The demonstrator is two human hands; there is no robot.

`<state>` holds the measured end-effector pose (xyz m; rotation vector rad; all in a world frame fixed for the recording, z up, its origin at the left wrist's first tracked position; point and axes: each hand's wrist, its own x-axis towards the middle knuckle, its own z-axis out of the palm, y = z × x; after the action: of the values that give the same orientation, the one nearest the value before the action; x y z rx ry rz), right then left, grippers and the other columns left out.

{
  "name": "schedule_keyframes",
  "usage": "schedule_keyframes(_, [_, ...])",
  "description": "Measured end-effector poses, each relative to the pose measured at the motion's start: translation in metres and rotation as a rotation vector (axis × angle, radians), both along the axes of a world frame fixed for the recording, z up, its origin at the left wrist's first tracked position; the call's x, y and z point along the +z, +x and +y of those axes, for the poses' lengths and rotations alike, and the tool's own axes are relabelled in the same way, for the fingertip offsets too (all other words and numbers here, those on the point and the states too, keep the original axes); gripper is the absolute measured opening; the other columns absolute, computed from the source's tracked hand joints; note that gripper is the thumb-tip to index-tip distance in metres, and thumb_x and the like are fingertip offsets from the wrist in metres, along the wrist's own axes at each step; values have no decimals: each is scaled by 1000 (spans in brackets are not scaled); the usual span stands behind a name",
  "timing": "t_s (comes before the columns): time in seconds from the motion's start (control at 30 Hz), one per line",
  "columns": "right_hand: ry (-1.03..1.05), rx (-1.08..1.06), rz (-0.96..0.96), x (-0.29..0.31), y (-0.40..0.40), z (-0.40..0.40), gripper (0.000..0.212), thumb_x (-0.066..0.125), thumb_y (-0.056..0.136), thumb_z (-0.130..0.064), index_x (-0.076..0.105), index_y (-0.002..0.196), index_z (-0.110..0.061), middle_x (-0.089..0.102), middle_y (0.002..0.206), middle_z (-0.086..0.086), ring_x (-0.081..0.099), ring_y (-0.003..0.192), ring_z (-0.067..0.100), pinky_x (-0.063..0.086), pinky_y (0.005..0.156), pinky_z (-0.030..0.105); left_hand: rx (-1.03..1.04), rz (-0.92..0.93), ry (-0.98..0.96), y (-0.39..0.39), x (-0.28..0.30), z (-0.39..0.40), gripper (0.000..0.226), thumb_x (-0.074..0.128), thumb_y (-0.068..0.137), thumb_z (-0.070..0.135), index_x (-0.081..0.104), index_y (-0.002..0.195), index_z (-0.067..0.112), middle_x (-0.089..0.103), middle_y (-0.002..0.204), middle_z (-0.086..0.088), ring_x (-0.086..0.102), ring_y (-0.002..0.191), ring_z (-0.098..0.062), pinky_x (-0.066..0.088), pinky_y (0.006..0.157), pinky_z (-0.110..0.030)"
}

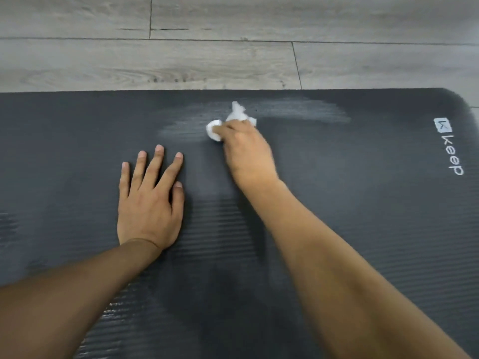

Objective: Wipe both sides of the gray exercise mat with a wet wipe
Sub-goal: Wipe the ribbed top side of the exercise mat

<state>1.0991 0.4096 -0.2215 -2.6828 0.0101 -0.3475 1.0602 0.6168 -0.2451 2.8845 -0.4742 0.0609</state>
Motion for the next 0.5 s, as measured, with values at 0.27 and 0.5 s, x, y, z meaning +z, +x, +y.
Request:
schedule_keyframes(0.27, [-3, -579, 0, -15, -84, -139, 40, 40, 93, -1, 61, 125, -15, 58, 118, 6, 46, 113, 26, 28, 93, 13, 9, 10, 29, 1, 0, -1, 57, 26, 102, 38, 36, 157, 28, 29, 166, -7, 22, 154, -33, 11, 126, -54])
schedule_keyframes(0.5, [53, -600, -134, -26, -84, -140, 43, 39, 88, -5, 63, 123, -16, 60, 116, 6, 51, 113, 23, 15, 89, -6, 12, 10, 4, 2, 0, -1, 58, 23, 101, 40, 37, 157, 30, 29, 166, -6, 21, 155, -32, 8, 127, -51])
